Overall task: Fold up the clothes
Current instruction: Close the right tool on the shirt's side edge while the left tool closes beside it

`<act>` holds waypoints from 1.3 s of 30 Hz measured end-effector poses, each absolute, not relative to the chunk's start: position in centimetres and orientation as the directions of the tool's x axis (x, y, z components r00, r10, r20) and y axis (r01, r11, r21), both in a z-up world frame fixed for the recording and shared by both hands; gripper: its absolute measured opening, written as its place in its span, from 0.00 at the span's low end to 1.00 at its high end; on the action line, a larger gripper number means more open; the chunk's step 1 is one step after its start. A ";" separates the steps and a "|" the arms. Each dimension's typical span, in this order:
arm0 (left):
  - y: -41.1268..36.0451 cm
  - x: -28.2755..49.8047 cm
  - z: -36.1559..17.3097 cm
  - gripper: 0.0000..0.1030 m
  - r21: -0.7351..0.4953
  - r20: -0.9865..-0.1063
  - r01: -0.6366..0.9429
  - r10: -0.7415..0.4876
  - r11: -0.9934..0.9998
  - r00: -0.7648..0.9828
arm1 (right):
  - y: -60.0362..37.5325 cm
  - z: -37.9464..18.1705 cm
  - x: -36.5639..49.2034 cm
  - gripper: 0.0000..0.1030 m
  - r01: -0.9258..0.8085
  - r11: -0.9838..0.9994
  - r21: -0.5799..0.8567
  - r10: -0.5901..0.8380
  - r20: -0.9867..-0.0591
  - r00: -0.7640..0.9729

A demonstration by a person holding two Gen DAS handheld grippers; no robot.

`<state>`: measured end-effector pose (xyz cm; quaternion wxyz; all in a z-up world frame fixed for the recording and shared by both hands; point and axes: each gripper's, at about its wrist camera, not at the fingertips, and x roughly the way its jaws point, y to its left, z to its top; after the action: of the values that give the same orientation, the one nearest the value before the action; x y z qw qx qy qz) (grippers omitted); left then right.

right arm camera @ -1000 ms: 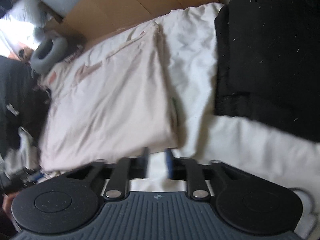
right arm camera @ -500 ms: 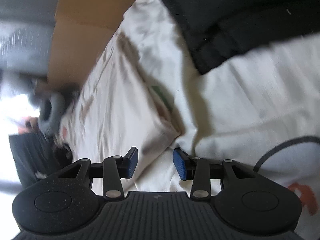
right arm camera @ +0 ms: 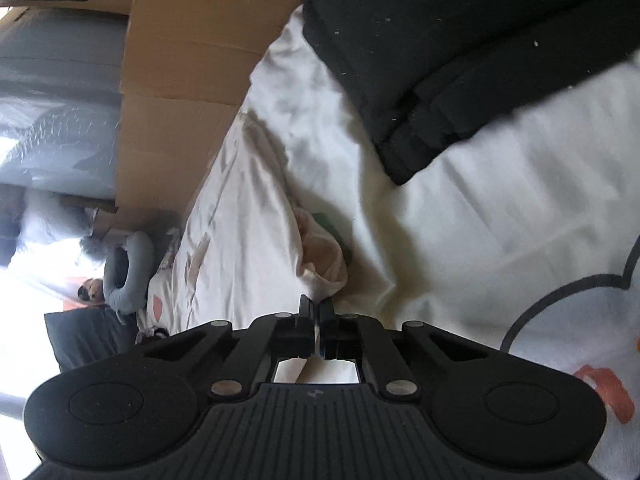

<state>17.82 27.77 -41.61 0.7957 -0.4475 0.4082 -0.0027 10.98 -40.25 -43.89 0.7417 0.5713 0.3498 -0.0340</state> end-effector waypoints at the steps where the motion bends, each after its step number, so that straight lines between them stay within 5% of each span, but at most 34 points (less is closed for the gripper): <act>1: 27.7 17.8 -41.7 0.11 -0.720 -0.642 -0.358 -0.377 0.594 0.667 | -40.1 -43.9 11.2 0.01 0.448 0.352 0.822 0.357 -0.560 0.748; 2: 27.6 17.8 -41.7 0.16 -0.726 -0.637 -0.353 -0.385 0.590 0.668 | -40.0 -43.9 11.4 0.03 0.446 0.360 0.820 0.364 -0.563 0.742; 4: 27.4 17.8 -41.8 0.43 -0.738 -0.627 -0.342 -0.401 0.582 0.668 | -39.9 -44.1 11.5 0.06 0.452 0.361 0.816 0.363 -0.569 0.738; 7: 27.0 17.9 -42.3 0.47 -0.747 -0.622 -0.337 -0.426 0.573 0.656 | -39.8 -44.6 11.7 0.33 0.461 0.362 0.810 0.361 -0.578 0.732; 8: 26.9 18.0 -42.6 0.47 -0.749 -0.624 -0.337 -0.435 0.570 0.649 | -39.7 -44.7 11.8 0.34 0.461 0.366 0.808 0.359 -0.580 0.732; 14: 26.9 18.5 -43.5 0.43 -0.764 -0.602 -0.315 -0.448 0.563 0.661 | -39.4 -45.7 12.1 0.34 0.469 0.353 0.809 0.326 -0.577 0.749; 16: 26.9 19.0 -43.6 0.26 -0.787 -0.577 -0.301 -0.469 0.538 0.668 | -39.5 -45.8 12.4 0.34 0.465 0.343 0.816 0.315 -0.567 0.761; 21: 26.0 20.0 -44.2 0.24 -0.796 -0.566 -0.292 -0.480 0.530 0.670 | -39.2 -45.7 13.3 0.32 0.435 0.336 0.835 0.301 -0.533 0.791; 26: 25.8 19.8 -44.6 0.22 -0.789 -0.574 -0.298 -0.472 0.538 0.669 | -39.1 -45.8 13.5 0.21 0.431 0.339 0.837 0.307 -0.531 0.790; 29: 26.2 19.6 -44.3 0.07 -0.781 -0.584 -0.305 -0.465 0.545 0.666 | -39.7 -45.7 13.2 0.04 0.438 0.324 0.839 0.298 -0.530 0.794; 39: 25.9 18.5 -41.8 0.04 -0.760 -0.610 -0.346 -0.418 0.550 0.674 | -41.3 -43.2 12.9 0.00 0.425 0.341 0.839 0.277 -0.521 0.807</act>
<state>18.48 25.85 -41.81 0.7827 -0.4735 0.4033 -0.0229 12.93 -41.28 -43.15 0.7591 0.5721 0.3067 -0.0487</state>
